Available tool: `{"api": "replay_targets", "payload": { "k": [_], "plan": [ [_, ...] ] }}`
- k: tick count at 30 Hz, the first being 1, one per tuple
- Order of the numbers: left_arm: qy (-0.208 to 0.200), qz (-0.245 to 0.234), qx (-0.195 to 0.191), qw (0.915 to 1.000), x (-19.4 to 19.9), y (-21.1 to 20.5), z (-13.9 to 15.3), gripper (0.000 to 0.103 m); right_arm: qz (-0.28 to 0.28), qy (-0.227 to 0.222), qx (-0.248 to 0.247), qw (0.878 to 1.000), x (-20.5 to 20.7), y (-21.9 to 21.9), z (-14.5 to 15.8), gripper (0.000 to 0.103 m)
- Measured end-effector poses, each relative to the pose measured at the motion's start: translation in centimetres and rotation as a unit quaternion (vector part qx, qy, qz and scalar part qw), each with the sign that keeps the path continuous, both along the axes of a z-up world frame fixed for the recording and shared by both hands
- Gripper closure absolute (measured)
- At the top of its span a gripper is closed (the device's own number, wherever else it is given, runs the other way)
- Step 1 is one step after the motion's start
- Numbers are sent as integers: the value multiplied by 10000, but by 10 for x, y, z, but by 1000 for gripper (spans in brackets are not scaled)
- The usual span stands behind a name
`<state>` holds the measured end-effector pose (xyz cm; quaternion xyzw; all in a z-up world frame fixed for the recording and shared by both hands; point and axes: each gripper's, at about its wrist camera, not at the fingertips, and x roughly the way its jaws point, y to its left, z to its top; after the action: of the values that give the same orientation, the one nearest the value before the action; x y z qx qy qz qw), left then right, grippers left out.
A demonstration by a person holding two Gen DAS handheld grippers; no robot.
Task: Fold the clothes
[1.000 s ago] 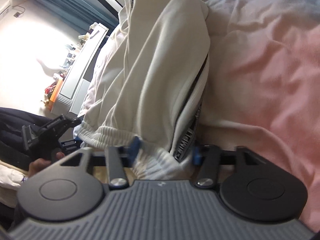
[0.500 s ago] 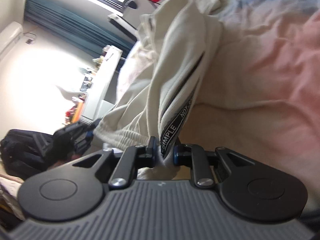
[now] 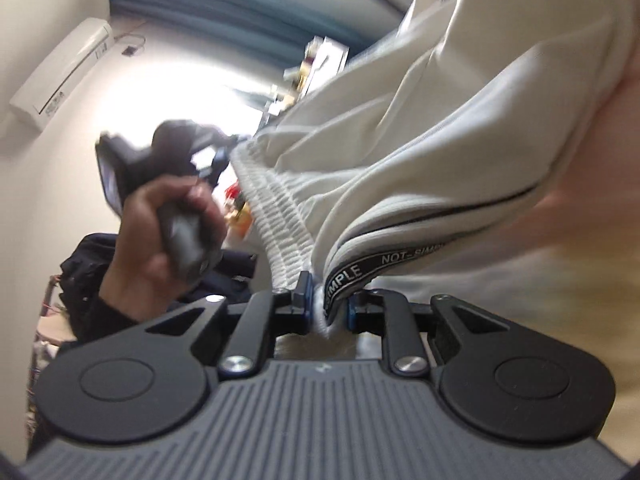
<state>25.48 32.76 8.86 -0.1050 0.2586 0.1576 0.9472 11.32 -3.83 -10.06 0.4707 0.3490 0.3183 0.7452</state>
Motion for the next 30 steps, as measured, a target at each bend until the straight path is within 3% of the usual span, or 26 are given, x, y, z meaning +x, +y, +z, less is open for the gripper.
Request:
{"api": "replay_targets", "payload": {
  "k": [4, 8, 12, 15, 19, 21, 23, 26, 30],
  "plan": [
    [228, 129, 98, 9996, 57, 38, -30, 89, 299, 310, 49, 9991, 46, 64, -23, 83],
    [557, 127, 112, 9983, 104, 52, -82, 89, 395, 438, -153, 9981, 75, 94, -36, 83],
    [976, 244, -354, 9943, 130, 66, -129, 88, 677, 623, -517, 9944, 91, 112, -47, 81],
    [1157, 209, -490, 9919, 130, 74, -143, 86, 917, 495, -673, 9923, 92, 114, -45, 80],
    [1131, 217, -293, 9929, 108, 71, -129, 74, 1036, 636, -732, 9899, 87, 105, -38, 71],
    [1156, 150, -266, 9928, 93, 63, -116, 54, 1037, 695, -781, 9891, 78, 98, -31, 52],
    [1172, -31, -144, 9930, 76, 50, -98, 47, 1007, 623, -831, 9895, 66, 87, -16, 16],
    [1115, -190, 202, 9934, 45, 25, -69, 36, 972, 245, -1045, 9895, 44, 67, 19, 16],
    [763, -495, 41, 9958, -8, -18, -32, 26, 732, -436, -1670, 9823, 14, 32, 66, 16]
  ]
}}
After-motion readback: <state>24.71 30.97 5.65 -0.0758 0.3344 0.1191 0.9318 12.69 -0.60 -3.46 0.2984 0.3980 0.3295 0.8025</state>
